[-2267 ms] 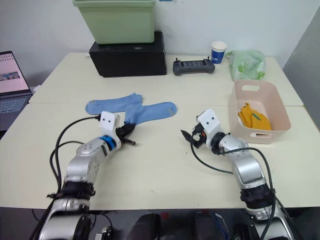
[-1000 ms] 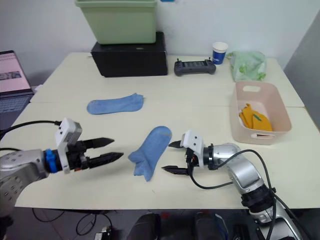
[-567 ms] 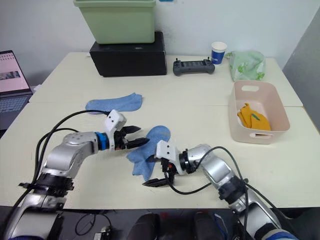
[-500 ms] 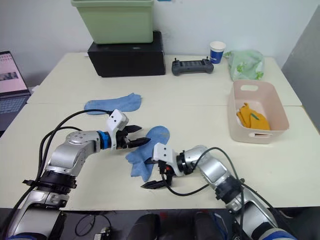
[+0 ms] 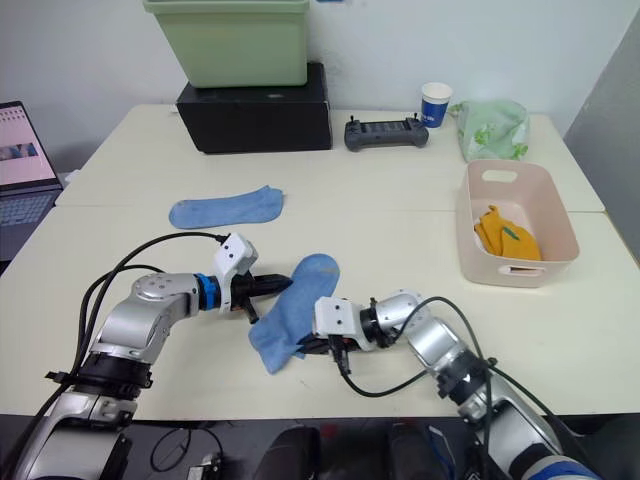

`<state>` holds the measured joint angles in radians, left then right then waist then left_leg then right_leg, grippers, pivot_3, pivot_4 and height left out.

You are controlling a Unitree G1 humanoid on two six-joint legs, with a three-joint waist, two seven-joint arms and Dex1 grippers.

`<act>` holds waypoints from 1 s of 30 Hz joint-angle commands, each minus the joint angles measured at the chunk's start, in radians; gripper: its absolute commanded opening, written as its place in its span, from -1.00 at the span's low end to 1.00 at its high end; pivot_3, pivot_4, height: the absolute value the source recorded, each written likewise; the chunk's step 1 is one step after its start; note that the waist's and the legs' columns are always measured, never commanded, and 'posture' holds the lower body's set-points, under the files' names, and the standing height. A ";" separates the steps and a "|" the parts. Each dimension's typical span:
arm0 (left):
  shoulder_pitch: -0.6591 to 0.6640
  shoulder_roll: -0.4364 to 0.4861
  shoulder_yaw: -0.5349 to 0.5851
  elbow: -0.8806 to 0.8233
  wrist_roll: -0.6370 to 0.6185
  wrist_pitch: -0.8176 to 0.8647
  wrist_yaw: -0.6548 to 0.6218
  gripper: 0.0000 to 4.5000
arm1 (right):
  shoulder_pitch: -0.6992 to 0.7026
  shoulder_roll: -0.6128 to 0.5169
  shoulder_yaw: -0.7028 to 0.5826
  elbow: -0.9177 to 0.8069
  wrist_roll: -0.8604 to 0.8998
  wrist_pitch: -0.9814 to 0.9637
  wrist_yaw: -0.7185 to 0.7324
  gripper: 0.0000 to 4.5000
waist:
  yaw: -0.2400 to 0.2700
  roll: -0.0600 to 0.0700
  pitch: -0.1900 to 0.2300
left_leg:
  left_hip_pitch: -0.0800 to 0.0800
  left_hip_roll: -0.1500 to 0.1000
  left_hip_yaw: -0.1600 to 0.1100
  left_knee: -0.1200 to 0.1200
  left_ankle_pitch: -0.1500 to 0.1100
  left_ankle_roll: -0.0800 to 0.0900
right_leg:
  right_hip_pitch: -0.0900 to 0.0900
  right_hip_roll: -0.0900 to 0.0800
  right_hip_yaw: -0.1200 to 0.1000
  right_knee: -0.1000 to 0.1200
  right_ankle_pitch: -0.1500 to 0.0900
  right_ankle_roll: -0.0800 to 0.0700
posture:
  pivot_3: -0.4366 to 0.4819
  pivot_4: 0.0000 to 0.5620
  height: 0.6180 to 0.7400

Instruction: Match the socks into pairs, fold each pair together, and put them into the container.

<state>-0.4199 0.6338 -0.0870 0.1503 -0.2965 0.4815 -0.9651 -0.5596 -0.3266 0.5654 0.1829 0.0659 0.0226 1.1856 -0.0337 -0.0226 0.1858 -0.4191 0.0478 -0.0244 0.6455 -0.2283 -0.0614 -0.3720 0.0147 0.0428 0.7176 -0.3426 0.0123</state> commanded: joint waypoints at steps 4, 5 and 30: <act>0.189 0.018 0.094 -0.328 -0.123 0.217 0.071 -1.00 | 0.005 -0.120 -0.059 -0.109 0.038 -0.137 0.123 -0.98 | -0.001 0.000 0.000 | 0.001 0.001 -0.001 0.000 0.000 0.000 | 0.001 0.000 0.001 0.000 0.000 0.000 | -0.05 -0.47 1.00; 0.221 0.018 0.110 -0.378 -0.145 0.255 0.088 -1.00 | 0.009 -0.143 -0.058 -0.112 0.042 -0.158 0.153 -0.98 | 0.000 0.000 0.000 | 0.001 0.001 -0.001 -0.001 0.000 0.000 | 0.002 0.000 0.000 0.000 0.000 0.000 | -0.05 -0.47 1.00; -0.064 0.013 0.061 0.006 -0.059 -0.009 -0.001 0.59 | 0.296 -0.312 -0.315 -0.493 0.427 0.696 -0.101 0.78 | 0.008 0.000 0.000 | 0.001 -0.003 -0.001 0.000 0.000 0.000 | 0.004 0.000 0.000 -0.003 0.000 0.000 | -0.05 -0.47 1.00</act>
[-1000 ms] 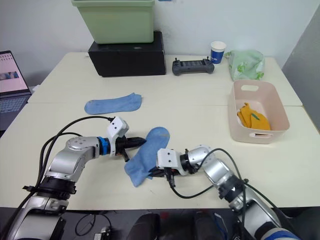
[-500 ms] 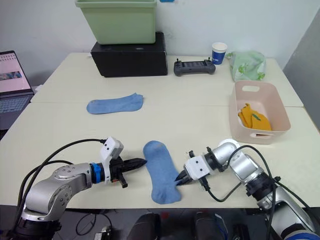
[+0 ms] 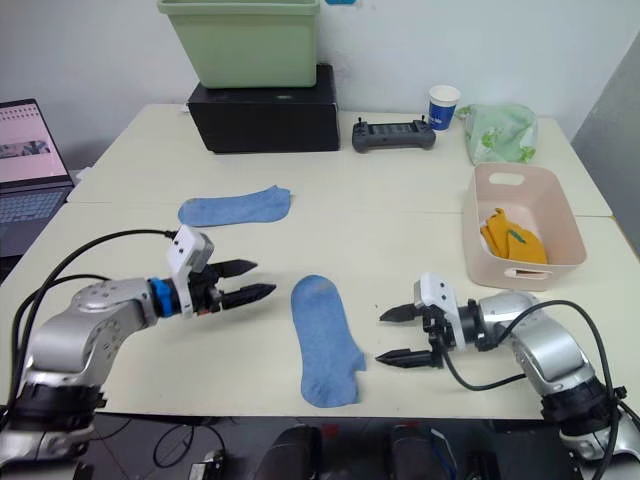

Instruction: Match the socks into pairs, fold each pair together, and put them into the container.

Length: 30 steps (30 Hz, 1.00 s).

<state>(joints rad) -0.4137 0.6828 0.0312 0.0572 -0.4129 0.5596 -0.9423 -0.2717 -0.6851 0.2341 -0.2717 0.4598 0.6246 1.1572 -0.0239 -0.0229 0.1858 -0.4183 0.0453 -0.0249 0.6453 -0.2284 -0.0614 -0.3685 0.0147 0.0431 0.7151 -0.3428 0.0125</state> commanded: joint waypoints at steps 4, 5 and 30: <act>-0.151 -0.074 -0.136 0.240 0.138 -0.189 -0.074 0.59 | 0.017 0.081 0.069 -0.040 0.024 0.155 -0.096 0.78 | -0.010 0.000 0.000 | -0.001 -0.001 0.001 0.000 0.000 0.000 | -0.002 0.001 0.000 0.001 0.000 0.000 | -0.05 -0.47 1.00; -0.167 -0.080 -0.154 0.274 0.159 -0.213 -0.083 0.59 | 0.015 0.088 0.081 -0.041 0.022 0.164 -0.101 0.78 | -0.011 0.000 0.000 | 0.000 0.000 0.001 0.000 0.000 0.000 | -0.002 0.002 0.000 0.001 0.000 0.000 | -0.05 -0.47 1.00; 0.169 -0.072 -0.014 -0.183 0.079 -0.014 0.004 -1.00 | -0.261 -0.092 0.193 0.117 -0.074 0.044 0.216 -0.99 | -0.017 0.001 0.000 | 0.000 0.002 0.000 0.000 0.000 0.000 | -0.002 0.001 0.001 0.001 0.000 0.000 | -0.05 -0.47 1.00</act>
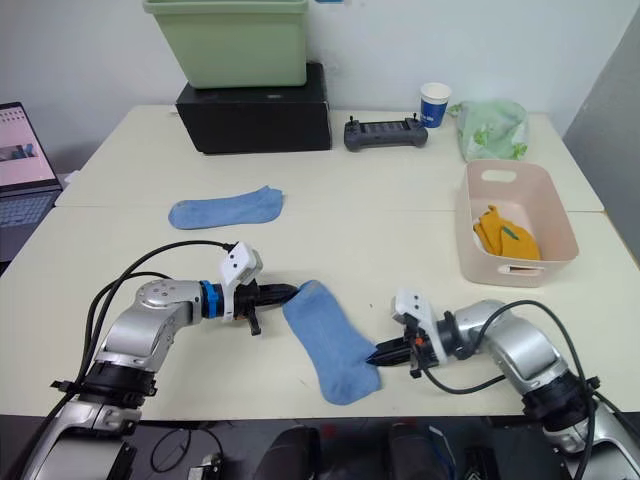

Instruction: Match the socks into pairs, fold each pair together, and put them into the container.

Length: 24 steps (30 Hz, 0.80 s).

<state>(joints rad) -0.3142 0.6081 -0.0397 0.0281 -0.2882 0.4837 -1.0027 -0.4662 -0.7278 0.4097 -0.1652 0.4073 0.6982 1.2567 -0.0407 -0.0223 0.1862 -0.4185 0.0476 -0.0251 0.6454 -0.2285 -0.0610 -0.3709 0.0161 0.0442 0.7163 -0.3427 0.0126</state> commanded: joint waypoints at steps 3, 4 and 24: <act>0.200 -0.034 0.120 -0.327 -0.101 0.154 0.166 -1.00 | -0.152 -0.037 0.068 0.150 -0.111 -0.127 0.154 -0.99 | -0.002 0.000 0.000 | 0.000 0.000 -0.001 0.000 0.000 0.000 | 0.001 0.000 -0.001 0.000 0.000 0.000 | -0.05 -0.47 1.00; 0.244 -0.050 0.136 -0.388 -0.119 0.188 0.204 -1.00 | -0.177 -0.028 0.083 0.204 -0.143 -0.160 0.164 -0.99 | 0.000 0.000 0.000 | 0.001 0.000 -0.001 0.000 0.000 0.000 | 0.001 0.000 0.000 0.000 0.000 0.000 | -0.05 -0.47 1.00; 0.358 -0.077 0.221 -0.523 -0.198 0.180 0.352 0.71 | 0.024 -0.038 -0.265 0.003 -0.101 -0.076 -0.054 0.26 | 0.014 0.000 0.000 | 0.001 0.000 -0.001 0.000 0.000 0.000 | 0.003 -0.004 -0.001 -0.001 0.000 0.000 | -0.05 -0.47 1.00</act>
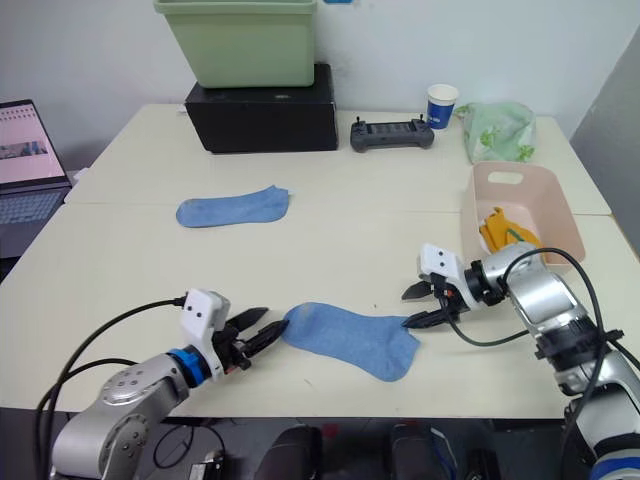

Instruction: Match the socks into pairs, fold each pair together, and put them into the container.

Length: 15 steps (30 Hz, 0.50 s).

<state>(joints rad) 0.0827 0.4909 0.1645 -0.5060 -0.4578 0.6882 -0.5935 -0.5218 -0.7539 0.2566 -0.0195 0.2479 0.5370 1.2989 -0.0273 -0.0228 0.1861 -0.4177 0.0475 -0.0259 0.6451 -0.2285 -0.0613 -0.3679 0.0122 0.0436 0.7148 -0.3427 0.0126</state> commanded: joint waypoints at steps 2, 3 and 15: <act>-0.068 0.074 0.001 0.051 -0.036 -0.030 -0.102 0.99 | 0.149 0.002 -0.168 -0.204 0.088 0.146 -0.164 0.26 | 0.002 0.000 0.000 | 0.000 0.000 0.000 0.000 0.000 0.000 | 0.000 0.000 0.000 0.000 0.000 0.000 | -0.05 -0.47 1.00; -0.079 0.089 -0.011 0.073 -0.035 -0.036 -0.125 0.99 | 0.180 0.008 -0.187 -0.228 0.096 0.167 -0.196 0.26 | 0.001 0.000 0.000 | 0.000 -0.001 0.000 0.000 0.000 0.000 | 0.000 0.000 0.000 0.000 0.000 0.000 | -0.05 -0.47 1.00; -0.197 0.153 -0.162 0.317 0.093 -0.176 -0.243 0.99 | 0.457 0.129 -0.253 -0.472 0.238 0.401 -0.451 0.26 | -0.010 0.000 0.000 | 0.001 -0.001 0.001 -0.001 0.000 0.000 | -0.001 0.004 0.001 0.000 0.000 0.000 | -0.05 -0.47 1.00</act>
<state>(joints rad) -0.1125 0.6342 0.0037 -0.1904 -0.3794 0.5326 -0.8327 -0.0718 -0.6417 0.0084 -0.4521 0.4498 0.9129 0.8685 -0.0369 -0.0229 0.1859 -0.4171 0.0463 -0.0247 0.6442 -0.2285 -0.0613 -0.3688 0.0164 0.0445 0.7151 -0.3428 0.0127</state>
